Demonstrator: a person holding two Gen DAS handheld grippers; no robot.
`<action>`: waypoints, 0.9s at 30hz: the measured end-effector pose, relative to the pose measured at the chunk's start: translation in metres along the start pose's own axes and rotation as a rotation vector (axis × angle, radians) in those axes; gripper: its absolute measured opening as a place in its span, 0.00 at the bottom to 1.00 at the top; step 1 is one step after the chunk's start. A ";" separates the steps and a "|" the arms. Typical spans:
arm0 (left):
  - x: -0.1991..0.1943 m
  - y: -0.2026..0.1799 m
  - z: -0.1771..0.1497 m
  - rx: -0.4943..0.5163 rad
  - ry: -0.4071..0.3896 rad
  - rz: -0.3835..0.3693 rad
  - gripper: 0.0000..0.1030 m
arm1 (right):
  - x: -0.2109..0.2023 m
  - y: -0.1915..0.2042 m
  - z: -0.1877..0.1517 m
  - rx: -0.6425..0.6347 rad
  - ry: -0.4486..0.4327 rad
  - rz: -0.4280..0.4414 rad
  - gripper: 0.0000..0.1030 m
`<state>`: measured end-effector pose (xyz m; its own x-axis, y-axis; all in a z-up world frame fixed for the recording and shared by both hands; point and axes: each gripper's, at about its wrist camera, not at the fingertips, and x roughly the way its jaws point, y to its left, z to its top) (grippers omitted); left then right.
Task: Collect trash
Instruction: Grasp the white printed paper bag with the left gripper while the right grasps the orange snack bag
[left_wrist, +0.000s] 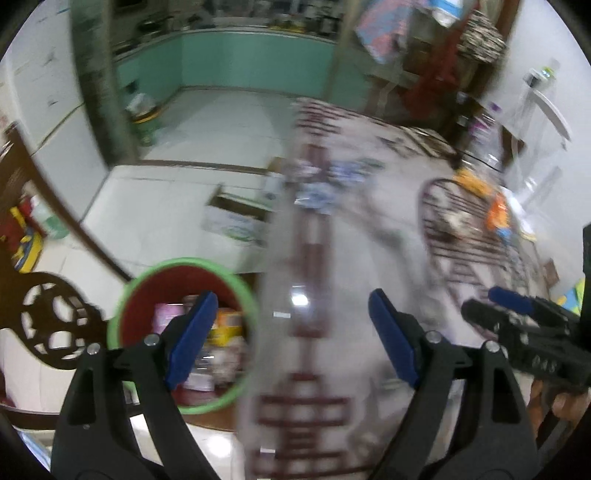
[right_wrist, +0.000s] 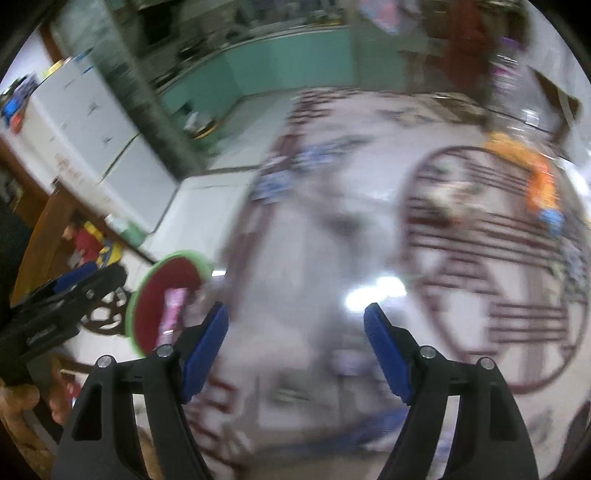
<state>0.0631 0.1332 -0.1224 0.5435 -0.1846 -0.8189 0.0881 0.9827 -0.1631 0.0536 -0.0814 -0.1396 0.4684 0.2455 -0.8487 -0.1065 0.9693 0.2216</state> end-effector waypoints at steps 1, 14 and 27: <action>0.002 -0.015 -0.001 0.014 0.001 -0.012 0.81 | -0.006 -0.016 0.000 0.014 -0.010 -0.018 0.73; 0.090 -0.205 0.039 0.119 0.016 -0.118 0.90 | -0.023 -0.287 0.061 0.264 -0.126 -0.261 0.82; 0.239 -0.264 0.085 0.079 0.188 -0.070 0.90 | 0.069 -0.367 0.115 0.327 -0.042 -0.185 0.82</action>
<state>0.2403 -0.1686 -0.2283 0.3695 -0.2452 -0.8963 0.1896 0.9642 -0.1856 0.2261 -0.4221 -0.2240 0.4901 0.0592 -0.8697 0.2656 0.9401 0.2137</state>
